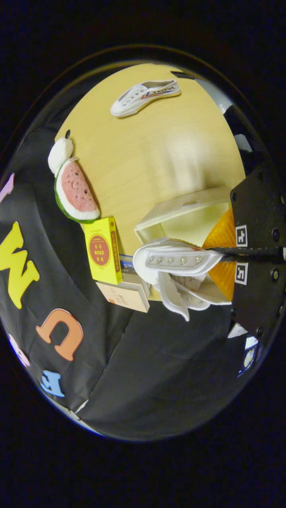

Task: Open the storage box then place both shoes into the box .Put the left shoe in first, then the right shoe, with the right side of both shoes facing outward in a uniform manner.

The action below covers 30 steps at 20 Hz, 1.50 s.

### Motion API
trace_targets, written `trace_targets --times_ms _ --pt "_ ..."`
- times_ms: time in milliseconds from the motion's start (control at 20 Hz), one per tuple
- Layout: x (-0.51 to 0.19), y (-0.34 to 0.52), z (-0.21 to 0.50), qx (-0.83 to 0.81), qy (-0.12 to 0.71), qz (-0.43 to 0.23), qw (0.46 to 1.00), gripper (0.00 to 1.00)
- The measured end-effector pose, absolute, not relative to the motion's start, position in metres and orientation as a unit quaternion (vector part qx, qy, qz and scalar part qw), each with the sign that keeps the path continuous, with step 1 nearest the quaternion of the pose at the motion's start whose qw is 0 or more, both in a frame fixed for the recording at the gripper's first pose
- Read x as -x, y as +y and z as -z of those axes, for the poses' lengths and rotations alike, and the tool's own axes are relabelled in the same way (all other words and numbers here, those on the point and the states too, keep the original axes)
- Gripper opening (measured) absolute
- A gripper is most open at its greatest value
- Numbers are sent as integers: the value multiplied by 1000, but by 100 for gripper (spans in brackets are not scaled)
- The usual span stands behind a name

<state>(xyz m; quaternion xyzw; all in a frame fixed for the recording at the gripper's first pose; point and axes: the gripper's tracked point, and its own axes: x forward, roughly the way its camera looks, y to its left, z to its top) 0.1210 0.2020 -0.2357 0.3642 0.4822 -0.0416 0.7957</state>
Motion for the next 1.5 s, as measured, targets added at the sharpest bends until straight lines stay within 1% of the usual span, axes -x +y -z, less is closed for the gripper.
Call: trace_targets --times_ms 200,350,550,800,1100,1250,1300,1350,1500 --pt "-127 234 258 -355 495 42 792 0" --pt "-127 241 280 -325 500 51 801 0" --pt "-126 257 304 -310 511 51 800 0" --pt "-139 256 314 -267 494 61 825 0" --pt "-139 262 331 -301 505 84 805 0" --pt "-131 279 343 -319 539 73 776 0" --pt "-131 280 346 -319 544 72 772 11" --pt "-131 280 345 -313 545 70 774 16" --pt "-133 281 338 -270 539 46 796 58"
